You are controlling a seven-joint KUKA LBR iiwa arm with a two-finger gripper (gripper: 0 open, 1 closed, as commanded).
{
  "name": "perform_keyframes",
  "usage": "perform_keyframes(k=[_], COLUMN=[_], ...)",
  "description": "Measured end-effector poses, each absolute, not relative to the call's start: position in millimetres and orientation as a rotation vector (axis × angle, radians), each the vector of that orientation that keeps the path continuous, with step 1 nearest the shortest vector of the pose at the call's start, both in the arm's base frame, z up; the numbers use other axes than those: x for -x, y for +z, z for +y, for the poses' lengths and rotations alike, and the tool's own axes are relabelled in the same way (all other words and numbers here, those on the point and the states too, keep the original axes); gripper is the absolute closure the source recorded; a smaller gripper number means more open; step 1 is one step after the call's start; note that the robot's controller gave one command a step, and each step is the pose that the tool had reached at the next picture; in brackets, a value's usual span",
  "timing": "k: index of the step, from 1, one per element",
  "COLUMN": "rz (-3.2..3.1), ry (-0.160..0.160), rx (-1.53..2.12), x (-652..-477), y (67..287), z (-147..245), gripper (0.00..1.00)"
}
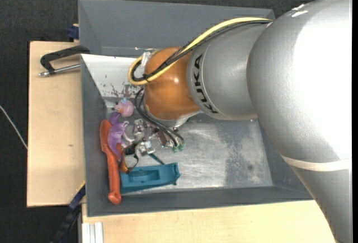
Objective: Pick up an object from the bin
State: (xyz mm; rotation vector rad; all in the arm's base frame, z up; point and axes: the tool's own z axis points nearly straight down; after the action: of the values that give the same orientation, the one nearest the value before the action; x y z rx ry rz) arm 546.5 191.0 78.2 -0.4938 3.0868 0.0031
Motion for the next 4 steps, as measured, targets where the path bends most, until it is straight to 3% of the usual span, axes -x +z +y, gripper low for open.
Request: perform_keyframes(k=[1, 2, 3, 4], rz=[3.1, 3.084, 3.027, 3.017], ry=[-0.003, 0.002, 0.002, -0.001], rx=[0.502, 0.537, 0.779, 0.853], x=[-522.7, -516.6, -508.8, -504.5], y=[114.8, 156.2, 99.7, 123.9], z=[201.0, 211.2, 197.3, 192.5], gripper=[1.0, 1.0, 1.0, 1.0])
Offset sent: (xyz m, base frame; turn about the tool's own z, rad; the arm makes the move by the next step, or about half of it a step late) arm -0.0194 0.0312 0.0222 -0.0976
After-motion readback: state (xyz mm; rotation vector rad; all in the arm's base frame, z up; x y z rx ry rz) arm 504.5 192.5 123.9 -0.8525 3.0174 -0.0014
